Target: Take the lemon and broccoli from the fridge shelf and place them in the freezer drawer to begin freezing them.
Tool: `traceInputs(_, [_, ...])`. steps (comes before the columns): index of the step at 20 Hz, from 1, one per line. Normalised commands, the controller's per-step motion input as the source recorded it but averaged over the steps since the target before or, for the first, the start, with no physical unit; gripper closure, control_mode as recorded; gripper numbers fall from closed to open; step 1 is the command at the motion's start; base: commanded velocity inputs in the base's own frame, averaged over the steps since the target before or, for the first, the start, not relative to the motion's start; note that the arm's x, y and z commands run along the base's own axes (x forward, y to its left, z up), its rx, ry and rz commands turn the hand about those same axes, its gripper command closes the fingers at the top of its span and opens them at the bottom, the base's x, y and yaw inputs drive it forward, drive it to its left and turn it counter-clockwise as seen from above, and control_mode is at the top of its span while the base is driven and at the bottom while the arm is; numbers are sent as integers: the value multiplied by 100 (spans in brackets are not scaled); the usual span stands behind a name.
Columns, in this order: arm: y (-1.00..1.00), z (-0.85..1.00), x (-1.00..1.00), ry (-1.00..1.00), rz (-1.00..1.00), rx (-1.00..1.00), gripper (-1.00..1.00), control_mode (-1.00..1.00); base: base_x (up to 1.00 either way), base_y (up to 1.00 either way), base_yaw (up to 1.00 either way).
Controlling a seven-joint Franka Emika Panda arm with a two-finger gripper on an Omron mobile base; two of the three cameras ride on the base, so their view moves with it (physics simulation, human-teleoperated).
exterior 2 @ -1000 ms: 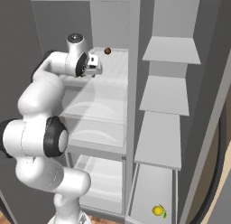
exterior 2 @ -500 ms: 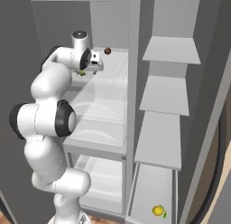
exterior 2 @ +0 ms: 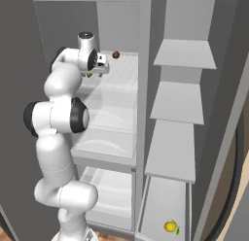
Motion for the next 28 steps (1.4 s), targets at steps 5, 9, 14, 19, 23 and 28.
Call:
traceInputs(5, [8, -32, -4, 2, 3, 0, -100, -100, 0, 0, 0])
traceInputs(9, [11, -3, 13, 0, 0, 0, -100, -100, 0, 0, 0])
traceInputs(14, [3, -11, 18, 0, 0, 0, -100, -100, 0, 0, 0])
traceInputs(19, [0, -31, 18, 0, 2, 0, -100, -100, 0, 0, 0])
traceInputs(23, [0, -21, 20, 0, 1, 0, -100, -100, 0, 0, 0])
traceInputs(28, [0, -16, 9, -4, 0, 0, 100, -100, 0, 0, 0])
